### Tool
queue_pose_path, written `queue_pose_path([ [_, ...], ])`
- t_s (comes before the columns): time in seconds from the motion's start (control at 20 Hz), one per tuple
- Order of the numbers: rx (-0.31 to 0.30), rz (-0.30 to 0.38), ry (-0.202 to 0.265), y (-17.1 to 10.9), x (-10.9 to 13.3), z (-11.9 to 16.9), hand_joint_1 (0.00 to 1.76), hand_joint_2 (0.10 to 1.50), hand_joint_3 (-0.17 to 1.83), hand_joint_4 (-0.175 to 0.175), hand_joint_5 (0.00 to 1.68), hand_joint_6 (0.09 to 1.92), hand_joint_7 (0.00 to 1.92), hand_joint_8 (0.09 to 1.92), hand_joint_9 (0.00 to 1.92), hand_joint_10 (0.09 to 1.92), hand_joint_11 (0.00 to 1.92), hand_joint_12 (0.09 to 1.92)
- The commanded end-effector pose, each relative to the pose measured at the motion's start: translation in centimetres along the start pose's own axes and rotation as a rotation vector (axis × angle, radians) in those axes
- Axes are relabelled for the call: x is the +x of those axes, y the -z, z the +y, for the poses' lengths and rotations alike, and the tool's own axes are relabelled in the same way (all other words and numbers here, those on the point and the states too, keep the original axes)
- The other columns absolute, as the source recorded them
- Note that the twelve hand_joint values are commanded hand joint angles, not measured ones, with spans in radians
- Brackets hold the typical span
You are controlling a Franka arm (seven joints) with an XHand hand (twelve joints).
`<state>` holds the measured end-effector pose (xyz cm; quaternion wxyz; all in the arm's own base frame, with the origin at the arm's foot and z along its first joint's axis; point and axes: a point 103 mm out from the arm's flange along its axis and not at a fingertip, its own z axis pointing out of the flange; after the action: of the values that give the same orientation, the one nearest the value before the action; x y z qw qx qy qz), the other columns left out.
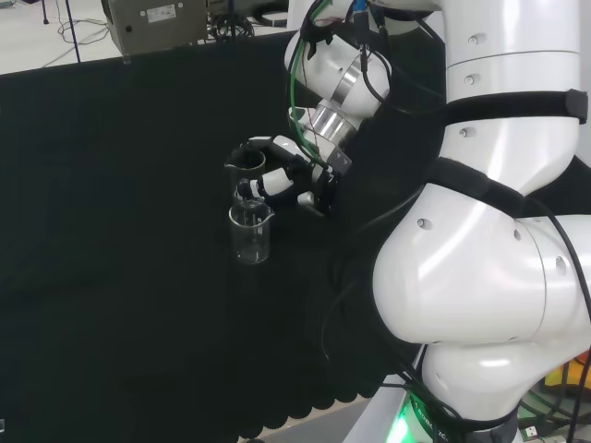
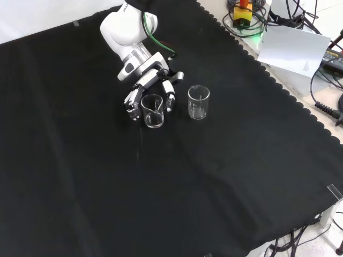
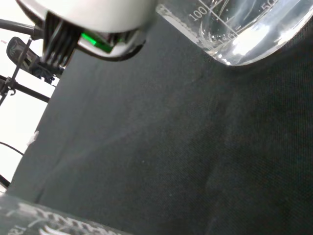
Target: Pick up the beaker on the right.
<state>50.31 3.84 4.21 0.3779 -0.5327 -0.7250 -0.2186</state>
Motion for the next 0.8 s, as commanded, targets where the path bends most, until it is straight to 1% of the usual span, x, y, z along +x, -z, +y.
queue_pose_path([
  [0.05, -0.027, 0.067, 0.003, 1.4, -1.7, 0.3, 0.96, 0.55, 0.65, -0.008, 0.56, 0.79, 0.46, 0.68, 0.56, 0.59, 0.23, 1.34],
  [0.1, -0.034, 0.070, 0.000, 1.5, -1.7, 0.4, 0.95, 0.58, 0.64, 0.006, 0.69, 0.77, 0.53, 0.67, 0.62, 0.59, 0.27, 1.33],
  [0.15, -0.052, 0.050, -0.007, 1.7, -1.5, 0.4, 0.94, 0.59, 0.63, 0.017, 0.79, 0.73, 0.59, 0.66, 0.67, 0.57, 0.30, 1.32],
  [0.25, -0.088, 0.009, -0.023, 1.9, -1.4, 0.4, 0.93, 0.62, 0.60, 0.027, 0.89, 0.66, 0.65, 0.62, 0.73, 0.54, 0.33, 1.31],
  [0.3, -0.108, -0.003, -0.029, 2.0, -1.4, 0.4, 1.01, 0.66, 0.57, 0.039, 1.05, 0.62, 0.84, 0.59, 0.91, 0.49, 0.61, 1.21],
  [0.35, -0.141, -0.022, -0.032, 2.2, -1.3, 0.3, 1.08, 0.68, 0.54, 0.044, 1.18, 0.56, 1.03, 0.55, 1.09, 0.43, 0.87, 1.07],
  [0.4, -0.164, -0.027, -0.030, 2.5, -1.2, 0.2, 1.12, 0.70, 0.51, 0.042, 1.27, 0.50, 1.16, 0.48, 1.23, 0.34, 1.06, 0.94],
  [0.45, -0.192, -0.047, -0.026, 2.9, -1.0, 0.2, 1.14, 0.71, 0.49, 0.044, 1.33, 0.44, 1.27, 0.40, 1.33, 0.26, 1.19, 0.84],
  [0.5, -0.217, -0.058, -0.019, 3.3, -0.7, 0.2, 1.16, 0.72, 0.48, 0.051, 1.37, 0.39, 1.35, 0.33, 1.41, 0.19, 1.27, 0.78],
  [0.55, -0.245, -0.067, -0.012, 3.9, -0.4, 0.1, 1.16, 0.72, 0.47, 0.057, 1.40, 0.35, 1.42, 0.26, 1.47, 0.13, 1.33, 0.73],
  [0.6, -0.268, -0.072, -0.004, 4.5, -0.1, 0.1, 1.16, 0.72, 0.47, 0.072, 1.42, 0.32, 1.47, 0.21, 1.52, 0.09, 1.37, 0.71],
  [0.65, -0.279, -0.080, 0.004, 5.1, 0.4, 0.2, 1.21, 0.69, 0.50, 0.070, 1.40, 0.37, 1.52, 0.15, 1.56, 0.09, 1.40, 0.69],
  [0.7, -0.291, -0.092, 0.013, 5.8, 0.8, 0.2, 1.26, 0.71, 0.46, -0.019, 1.39, 0.36, 1.53, 0.11, 1.58, 0.09, 1.41, 0.68],
  [0.75, -0.299, -0.104, 0.020, 6.5, 1.3, 0.2, 1.28, 0.74, 0.41, -0.090, 1.40, 0.32, 1.54, 0.09, 1.60, 0.09, 1.43, 0.67],
  [0.8, -0.307, -0.119, 0.028, 7.1, 1.8, 0.2, 1.30, 0.76, 0.37, -0.132, 1.41, 0.29, 1.54, 0.09, 1.62, 0.09, 1.43, 0.66],
])
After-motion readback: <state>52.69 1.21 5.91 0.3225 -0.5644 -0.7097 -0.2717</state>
